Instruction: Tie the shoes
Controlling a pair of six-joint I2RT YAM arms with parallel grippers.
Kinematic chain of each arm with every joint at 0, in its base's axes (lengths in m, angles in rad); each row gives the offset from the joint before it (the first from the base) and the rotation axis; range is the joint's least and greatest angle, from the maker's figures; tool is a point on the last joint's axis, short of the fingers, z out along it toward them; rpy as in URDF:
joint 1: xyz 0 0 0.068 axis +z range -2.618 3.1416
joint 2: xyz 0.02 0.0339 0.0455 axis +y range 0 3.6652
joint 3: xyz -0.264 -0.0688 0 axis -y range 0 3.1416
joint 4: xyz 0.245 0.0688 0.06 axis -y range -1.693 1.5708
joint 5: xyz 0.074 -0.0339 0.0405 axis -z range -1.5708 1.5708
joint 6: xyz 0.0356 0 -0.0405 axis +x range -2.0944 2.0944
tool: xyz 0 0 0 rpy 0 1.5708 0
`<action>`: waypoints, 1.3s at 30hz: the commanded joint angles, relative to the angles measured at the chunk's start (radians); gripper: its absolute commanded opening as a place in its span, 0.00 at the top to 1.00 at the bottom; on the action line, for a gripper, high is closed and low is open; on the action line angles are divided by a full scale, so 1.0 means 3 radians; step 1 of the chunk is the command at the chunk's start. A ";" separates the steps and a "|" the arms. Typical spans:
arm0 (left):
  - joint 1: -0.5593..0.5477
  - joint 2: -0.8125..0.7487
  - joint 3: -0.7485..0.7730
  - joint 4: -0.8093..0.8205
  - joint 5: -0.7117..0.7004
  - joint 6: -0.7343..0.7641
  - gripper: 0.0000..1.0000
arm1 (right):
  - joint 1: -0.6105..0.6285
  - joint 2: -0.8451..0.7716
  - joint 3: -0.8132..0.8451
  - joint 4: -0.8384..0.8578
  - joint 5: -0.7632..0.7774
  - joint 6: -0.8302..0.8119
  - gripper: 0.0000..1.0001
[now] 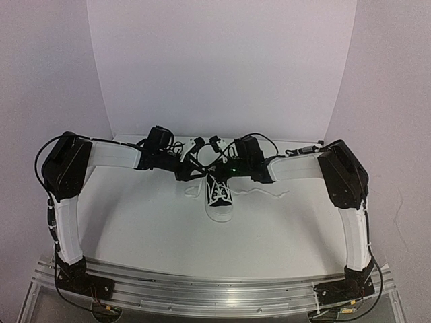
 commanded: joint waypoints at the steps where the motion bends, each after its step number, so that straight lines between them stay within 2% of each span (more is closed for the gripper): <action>1: -0.0078 0.0109 -0.0112 0.0462 -0.0271 -0.0398 0.57 | 0.0010 -0.0164 -0.0004 0.0197 0.0127 0.0273 1.00; 8: -0.0141 0.0208 -0.0108 0.0609 -0.0345 -0.0669 0.57 | 0.0009 -0.0185 -0.0010 0.0234 0.0268 0.0537 1.00; 14: -0.0272 0.0259 -0.0251 0.0944 -0.0613 -0.0773 0.56 | 0.0022 -0.0126 -0.0003 0.0281 0.0339 0.0805 1.00; 22: -0.0349 0.0300 -0.0333 0.1219 -0.0703 -0.0937 0.59 | 0.0071 -0.0100 0.0029 0.0285 0.0408 0.0999 1.00; 28: -0.0411 0.0384 -0.0348 0.1372 -0.0836 -0.1034 0.71 | 0.0090 -0.0097 0.0028 0.0293 0.0415 0.1161 1.00; 32: -0.0427 0.0434 -0.0354 0.1445 -0.0921 -0.1223 0.75 | 0.0097 -0.0123 0.0013 0.0298 0.0399 0.1288 1.00; 39: -0.0439 0.0462 -0.0281 0.1502 -0.0922 -0.1283 0.99 | 0.0115 -0.0160 -0.0098 0.0304 0.0412 0.1322 1.00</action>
